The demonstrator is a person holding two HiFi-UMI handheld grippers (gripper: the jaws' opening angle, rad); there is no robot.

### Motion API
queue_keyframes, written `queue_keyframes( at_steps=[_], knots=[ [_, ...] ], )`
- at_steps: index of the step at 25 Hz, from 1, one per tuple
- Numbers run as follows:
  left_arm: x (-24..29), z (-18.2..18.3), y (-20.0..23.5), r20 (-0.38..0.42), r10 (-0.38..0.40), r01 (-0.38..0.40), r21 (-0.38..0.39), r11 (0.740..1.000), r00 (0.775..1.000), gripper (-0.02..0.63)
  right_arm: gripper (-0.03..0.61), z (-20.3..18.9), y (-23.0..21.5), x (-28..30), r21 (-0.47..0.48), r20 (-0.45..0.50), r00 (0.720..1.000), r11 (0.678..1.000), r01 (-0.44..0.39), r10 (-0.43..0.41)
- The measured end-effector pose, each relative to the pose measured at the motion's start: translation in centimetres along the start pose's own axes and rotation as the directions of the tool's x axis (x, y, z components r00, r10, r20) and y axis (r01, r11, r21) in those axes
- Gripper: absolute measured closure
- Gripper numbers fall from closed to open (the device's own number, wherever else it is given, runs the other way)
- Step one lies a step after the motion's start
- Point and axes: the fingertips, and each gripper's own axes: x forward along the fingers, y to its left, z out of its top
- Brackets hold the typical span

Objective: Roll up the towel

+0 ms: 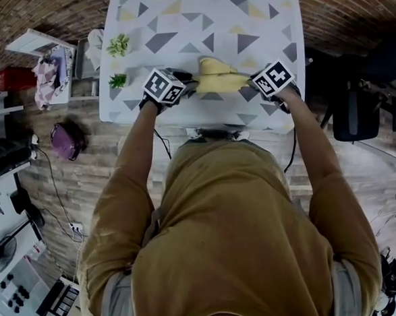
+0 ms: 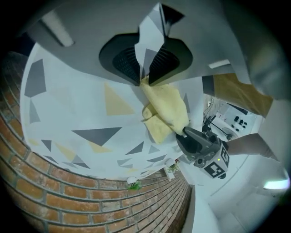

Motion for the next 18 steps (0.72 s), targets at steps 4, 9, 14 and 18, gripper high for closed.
queue_keyframes(
  at_steps=[4,9,14,18],
  knots=[
    [0.3,0.4,0.2,0.021,0.074,-0.076,0.063,0.995,0.997,0.465,0.500,0.1,-0.8,-0.1,-0.003,0.028,0.997,0.997,0.075,-0.075],
    [0.8,0.5,0.5,0.019,0.117,-0.118,0.094,0.989,0.993,0.463,0.495,0.0,-0.8,0.0,0.046,0.090,0.986,0.990,0.135,-0.139],
    [1.0,0.7,1.0,0.017,0.152,-0.153,0.134,0.979,0.988,0.431,0.495,-0.1,-0.7,-0.2,0.044,0.103,0.976,0.981,0.187,-0.191],
    [1.3,1.2,1.2,0.019,0.167,-0.168,0.163,0.972,0.986,0.420,0.495,-0.6,-0.8,-0.4,0.036,0.085,0.973,0.976,0.213,-0.215]
  ],
)
